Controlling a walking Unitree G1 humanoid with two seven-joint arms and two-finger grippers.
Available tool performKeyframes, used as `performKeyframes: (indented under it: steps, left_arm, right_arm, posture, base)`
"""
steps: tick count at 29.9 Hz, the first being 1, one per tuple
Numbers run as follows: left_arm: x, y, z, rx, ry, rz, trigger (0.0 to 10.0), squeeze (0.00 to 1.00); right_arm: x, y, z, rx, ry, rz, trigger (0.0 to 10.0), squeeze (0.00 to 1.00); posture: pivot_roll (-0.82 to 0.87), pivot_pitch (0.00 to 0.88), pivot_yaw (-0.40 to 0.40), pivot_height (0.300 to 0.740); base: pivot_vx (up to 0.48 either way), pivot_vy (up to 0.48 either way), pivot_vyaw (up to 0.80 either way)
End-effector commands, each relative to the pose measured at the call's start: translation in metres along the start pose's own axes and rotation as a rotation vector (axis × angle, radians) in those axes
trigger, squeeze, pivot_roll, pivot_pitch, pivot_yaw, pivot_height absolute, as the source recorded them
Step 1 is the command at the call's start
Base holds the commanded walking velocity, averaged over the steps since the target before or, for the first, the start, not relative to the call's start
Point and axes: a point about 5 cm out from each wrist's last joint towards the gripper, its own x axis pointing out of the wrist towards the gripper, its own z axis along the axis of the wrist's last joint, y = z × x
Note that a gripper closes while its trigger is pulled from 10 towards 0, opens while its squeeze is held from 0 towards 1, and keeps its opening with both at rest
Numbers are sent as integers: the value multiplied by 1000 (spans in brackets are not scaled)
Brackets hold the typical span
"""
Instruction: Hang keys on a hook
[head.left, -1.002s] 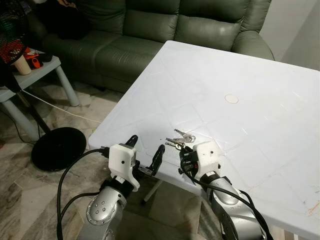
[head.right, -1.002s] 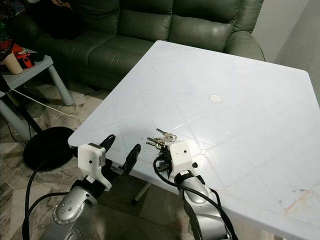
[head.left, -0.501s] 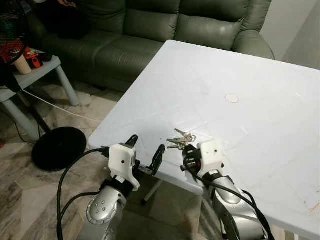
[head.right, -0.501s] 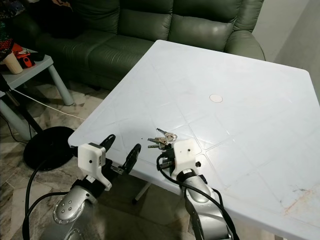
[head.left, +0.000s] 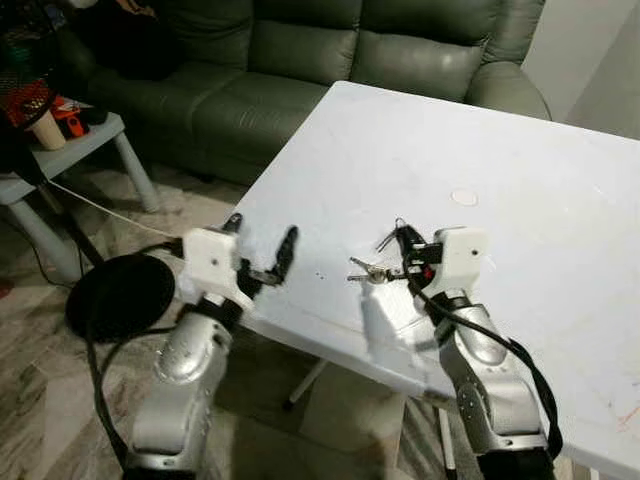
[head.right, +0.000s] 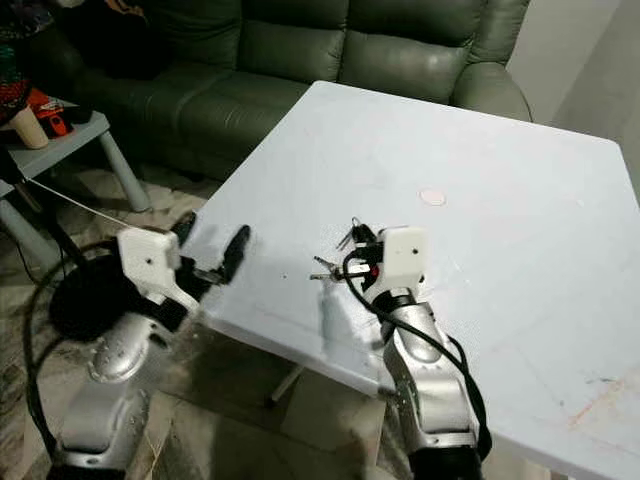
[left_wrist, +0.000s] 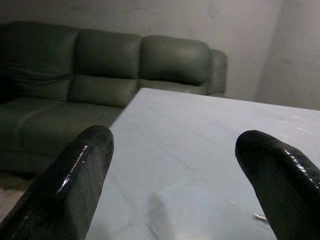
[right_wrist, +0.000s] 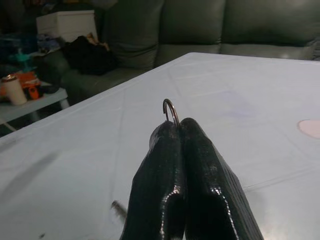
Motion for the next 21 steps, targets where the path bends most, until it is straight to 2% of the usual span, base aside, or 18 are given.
performKeyframes:
  steps: [1, 4, 9, 13, 21]
  left_arm:
    - [5, 8, 1, 13, 0, 32, 10000, 0]
    - [9, 18, 1, 15, -1, 70, 10000, 0]
    - [8, 30, -3, 23, -3, 107, 10000, 0]
    - [5, 40, -9, -4, 7, 145, 10000, 0]
    - [8, 47, -13, -36, 22, 165, 10000, 0]
  right_arm:
    - [4, -6, 4, 19, -13, -14, 10000, 0]
    - [5, -10, 8, 21, -50, 2, 10000, 0]
    - [-1, -19, 3, -50, -80, 7, 10000, 0]
    - [-6, -24, -7, -57, -53, -4, 10000, 0]
    - [-5, -28, -16, -79, -23, -43, 10000, 0]
  posture:
    - [37, 18, -25, 740]
    - [32, 0, -24, 740]
    - [27, 0, -22, 740]
    - [20, 0, -20, 740]
    - [14, 0, -13, 740]
  base:
    - [0, 0, 0]
    - [0, 0, 0]
    - [0, 0, 0]
    - [0, 0, 0]
    - [0, 0, 0]
